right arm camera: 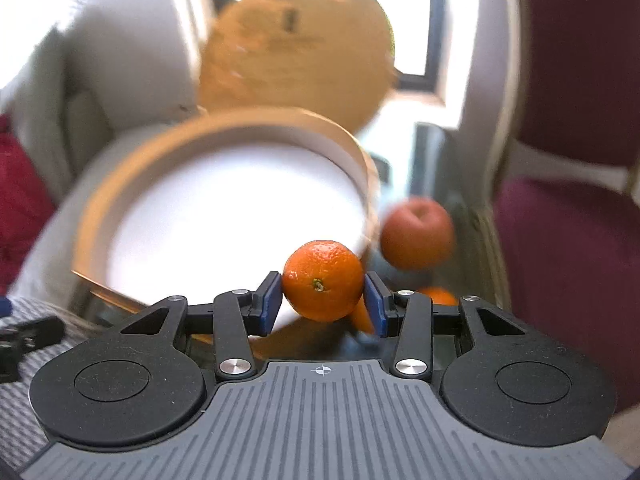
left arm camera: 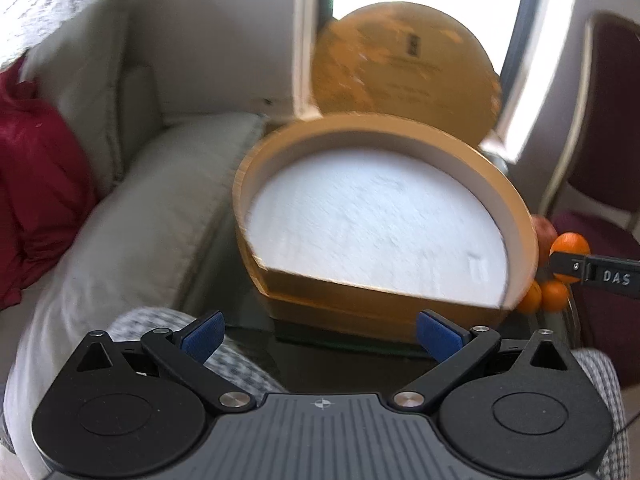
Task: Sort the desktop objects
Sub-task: 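Carry the mandarin into the gold box and open the right tool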
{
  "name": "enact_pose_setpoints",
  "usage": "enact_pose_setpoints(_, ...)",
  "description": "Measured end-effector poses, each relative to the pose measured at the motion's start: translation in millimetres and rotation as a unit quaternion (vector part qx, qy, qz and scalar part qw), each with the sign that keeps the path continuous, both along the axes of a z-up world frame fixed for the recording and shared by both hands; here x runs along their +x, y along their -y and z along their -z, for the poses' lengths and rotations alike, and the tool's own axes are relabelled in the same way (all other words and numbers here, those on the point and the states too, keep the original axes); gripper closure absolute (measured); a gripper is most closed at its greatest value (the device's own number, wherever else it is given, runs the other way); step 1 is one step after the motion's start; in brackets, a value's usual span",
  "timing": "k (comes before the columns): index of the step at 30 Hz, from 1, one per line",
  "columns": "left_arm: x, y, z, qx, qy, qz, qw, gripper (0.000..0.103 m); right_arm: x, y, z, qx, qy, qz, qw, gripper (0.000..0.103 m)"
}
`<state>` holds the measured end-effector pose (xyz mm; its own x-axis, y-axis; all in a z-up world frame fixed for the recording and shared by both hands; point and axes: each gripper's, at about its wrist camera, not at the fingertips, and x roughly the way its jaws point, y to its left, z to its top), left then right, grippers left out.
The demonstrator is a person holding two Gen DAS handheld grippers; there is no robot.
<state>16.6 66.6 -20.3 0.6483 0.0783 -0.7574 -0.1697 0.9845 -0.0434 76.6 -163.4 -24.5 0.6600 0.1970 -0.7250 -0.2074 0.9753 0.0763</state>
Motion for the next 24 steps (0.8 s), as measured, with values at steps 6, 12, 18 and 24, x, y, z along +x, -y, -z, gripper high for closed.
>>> enact_pose_setpoints(6,-3,-33,2,-0.003,-0.002,-0.044,0.9990,0.001,35,-58,10,0.002,-0.025,-0.061,0.998,0.057)
enact_pose_setpoints(12,-5,-58,12,-0.013,-0.015,-0.070,0.9974,0.001,69,-113,43,-0.012,-0.069,-0.119,0.990,0.057)
enact_pose_setpoints(18,-6,-79,18,-0.023,-0.022,-0.092,0.9953,0.001,91,-138,76,-0.035,-0.110,-0.134,0.984,0.057)
enact_pose_setpoints(24,-4,-87,23,-0.024,-0.027,-0.098,0.9945,0.001,99,-151,91,-0.042,-0.122,-0.138,0.982,0.057)
